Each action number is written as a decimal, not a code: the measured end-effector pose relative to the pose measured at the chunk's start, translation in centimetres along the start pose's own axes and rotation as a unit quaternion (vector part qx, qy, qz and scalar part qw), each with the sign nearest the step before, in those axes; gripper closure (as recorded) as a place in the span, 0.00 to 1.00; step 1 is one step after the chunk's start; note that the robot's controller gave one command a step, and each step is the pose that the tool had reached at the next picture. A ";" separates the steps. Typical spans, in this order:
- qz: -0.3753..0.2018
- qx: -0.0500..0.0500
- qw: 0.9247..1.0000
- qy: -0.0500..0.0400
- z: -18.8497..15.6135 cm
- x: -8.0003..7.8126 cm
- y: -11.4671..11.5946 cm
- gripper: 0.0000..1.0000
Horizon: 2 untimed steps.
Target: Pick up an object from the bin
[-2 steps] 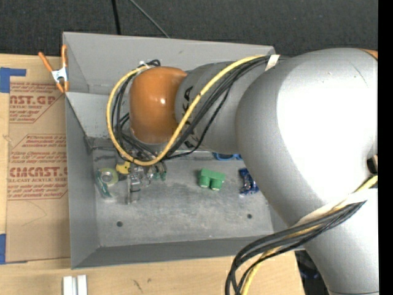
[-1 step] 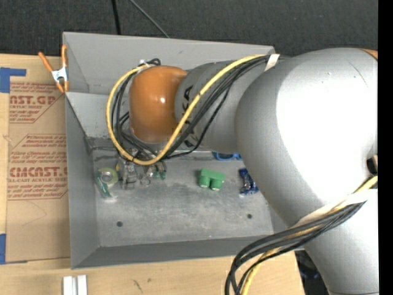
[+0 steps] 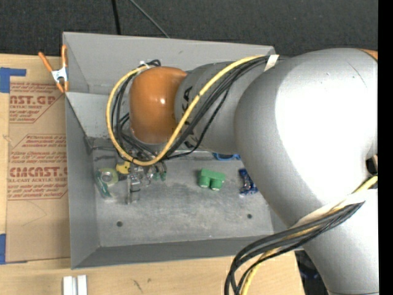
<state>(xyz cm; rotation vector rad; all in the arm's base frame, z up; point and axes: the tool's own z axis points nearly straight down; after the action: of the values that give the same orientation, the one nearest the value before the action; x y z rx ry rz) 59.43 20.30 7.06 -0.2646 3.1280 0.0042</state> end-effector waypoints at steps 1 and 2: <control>0.000 0.000 1.000 -0.002 -0.2 -0.1 0.0 1.00; 0.000 0.000 1.000 0.000 0.0 0.0 0.0 0.00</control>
Offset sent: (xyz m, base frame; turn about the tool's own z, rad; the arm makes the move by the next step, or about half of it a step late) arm 0.0000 0.0000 0.0000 0.0000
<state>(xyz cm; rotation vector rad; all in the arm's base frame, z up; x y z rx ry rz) 59.43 20.30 7.05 -0.2645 3.1281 0.0044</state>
